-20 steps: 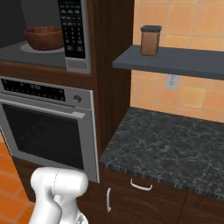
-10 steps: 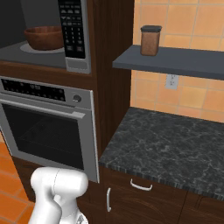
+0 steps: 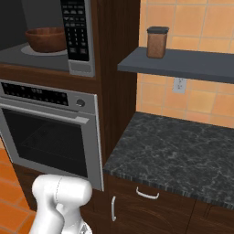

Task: Open the microwave, place the bowl with waffle inside the microwave, then close the microwave door and turn it on.

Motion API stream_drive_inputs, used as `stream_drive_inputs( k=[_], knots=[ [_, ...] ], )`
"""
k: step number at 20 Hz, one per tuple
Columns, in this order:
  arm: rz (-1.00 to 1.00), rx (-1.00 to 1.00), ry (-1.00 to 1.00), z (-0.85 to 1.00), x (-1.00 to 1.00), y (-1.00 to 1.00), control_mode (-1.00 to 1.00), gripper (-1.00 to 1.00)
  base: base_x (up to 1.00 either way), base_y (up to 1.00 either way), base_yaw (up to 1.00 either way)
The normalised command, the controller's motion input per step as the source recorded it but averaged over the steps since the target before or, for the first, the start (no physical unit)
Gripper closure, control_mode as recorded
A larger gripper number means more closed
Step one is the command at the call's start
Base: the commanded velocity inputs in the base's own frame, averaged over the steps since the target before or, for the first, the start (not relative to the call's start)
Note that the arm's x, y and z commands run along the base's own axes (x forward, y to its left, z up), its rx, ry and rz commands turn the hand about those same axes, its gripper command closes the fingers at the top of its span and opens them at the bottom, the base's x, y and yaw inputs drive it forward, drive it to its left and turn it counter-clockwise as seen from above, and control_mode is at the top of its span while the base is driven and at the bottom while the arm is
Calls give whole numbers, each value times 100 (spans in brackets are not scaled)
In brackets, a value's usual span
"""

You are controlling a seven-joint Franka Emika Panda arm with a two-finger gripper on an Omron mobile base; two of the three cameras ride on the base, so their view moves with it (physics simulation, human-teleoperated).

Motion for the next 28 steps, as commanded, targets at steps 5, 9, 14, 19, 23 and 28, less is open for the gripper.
stream_drive_inputs(
  k=[5, 9, 14, 19, 23, 28],
  knots=[
    [0, 0, -14, -36, -15, 26, -100, -100, 0, 0, 0],
    [0, 0, -24, -38, -27, 31, -100, -100, 0, 0, 0],
    [0, 0, -23, -35, 1, 60, -100, -100, 0, 0, 0],
    [-7, 0, -34, -18, 33, 68, -100, -100, 0, 0, 0],
    [-12, 0, -39, -11, 51, 57, -100, -100, 0, 0, 0],
    [-10, 0, -22, -49, 71, 48, -100, 100, 0, 0, 0]
  ],
)
